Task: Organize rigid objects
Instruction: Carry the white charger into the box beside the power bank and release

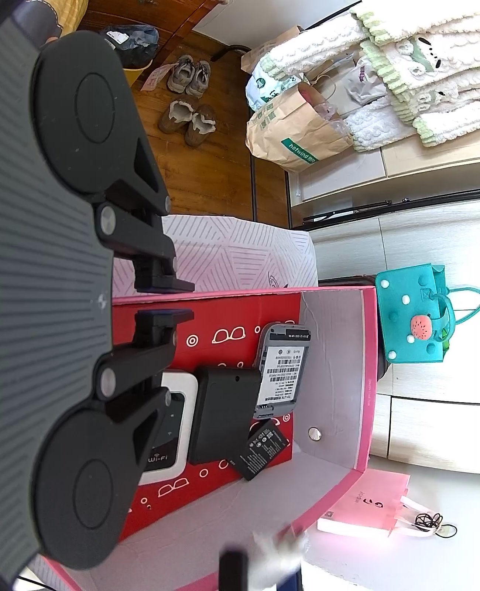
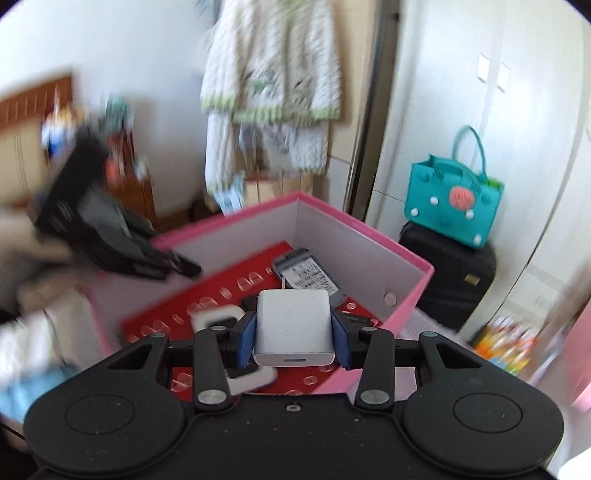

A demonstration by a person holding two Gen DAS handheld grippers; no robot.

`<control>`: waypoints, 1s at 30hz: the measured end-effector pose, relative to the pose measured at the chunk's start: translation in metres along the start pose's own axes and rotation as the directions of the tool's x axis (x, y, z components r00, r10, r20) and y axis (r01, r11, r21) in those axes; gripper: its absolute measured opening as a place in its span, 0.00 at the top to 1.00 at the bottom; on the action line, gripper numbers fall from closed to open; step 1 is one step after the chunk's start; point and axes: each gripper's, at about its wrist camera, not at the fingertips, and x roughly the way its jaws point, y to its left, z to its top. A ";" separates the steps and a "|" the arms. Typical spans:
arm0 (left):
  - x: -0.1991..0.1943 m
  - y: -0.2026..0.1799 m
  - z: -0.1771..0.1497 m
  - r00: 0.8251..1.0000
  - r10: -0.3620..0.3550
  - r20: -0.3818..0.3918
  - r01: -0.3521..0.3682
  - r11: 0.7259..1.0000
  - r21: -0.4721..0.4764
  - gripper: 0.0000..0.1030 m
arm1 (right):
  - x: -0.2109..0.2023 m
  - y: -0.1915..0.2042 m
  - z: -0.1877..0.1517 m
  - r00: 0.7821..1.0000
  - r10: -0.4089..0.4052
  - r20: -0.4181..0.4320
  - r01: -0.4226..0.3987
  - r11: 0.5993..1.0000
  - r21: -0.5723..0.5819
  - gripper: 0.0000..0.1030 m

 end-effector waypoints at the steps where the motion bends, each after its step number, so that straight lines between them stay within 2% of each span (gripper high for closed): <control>1: 0.000 0.000 0.000 1.000 0.001 0.000 -0.001 1.000 0.001 0.94 | 0.009 0.002 0.004 1.000 -0.006 -0.028 0.005 0.999 -0.033 0.54; 7: 0.001 0.000 0.001 1.000 -0.004 -0.001 0.004 1.000 -0.015 0.94 | 0.039 0.013 0.025 0.984 -0.052 -0.170 0.013 0.975 -0.224 0.54; 11: 0.001 -0.002 0.001 1.000 -0.005 -0.001 0.005 1.000 -0.004 0.94 | 0.059 0.021 0.024 0.953 -0.097 -0.288 -0.005 0.943 -0.332 0.54; 15: 0.000 0.001 0.000 1.000 -0.015 0.005 0.015 1.000 -0.015 0.94 | 0.076 0.028 0.018 0.925 -0.149 -0.350 -0.005 0.915 -0.403 0.54; 19: 0.000 0.000 0.000 1.000 -0.015 0.011 0.015 1.000 -0.011 0.94 | 0.086 0.033 0.010 0.895 -0.145 -0.422 -0.056 0.902 -0.428 0.54; 22: 0.000 0.002 -0.001 1.000 -0.017 0.013 0.017 1.000 -0.013 0.94 | 0.090 0.035 0.009 0.877 -0.088 -0.473 -0.119 0.913 -0.390 0.54; 25: 0.000 0.002 -0.001 1.000 -0.017 0.014 0.017 1.000 -0.012 0.94 | 0.088 0.030 0.012 0.876 -0.021 -0.482 -0.150 0.938 -0.313 0.54; 27: 0.000 0.002 -0.001 1.000 -0.017 0.014 0.017 1.000 -0.013 0.94 | 0.083 0.023 0.018 0.885 0.030 -0.465 -0.159 0.958 -0.240 0.53; 30: 0.000 0.002 -0.001 1.000 -0.017 0.014 0.017 1.000 -0.014 0.94 | 0.066 0.006 0.027 0.910 0.084 -0.406 -0.150 0.979 -0.135 0.51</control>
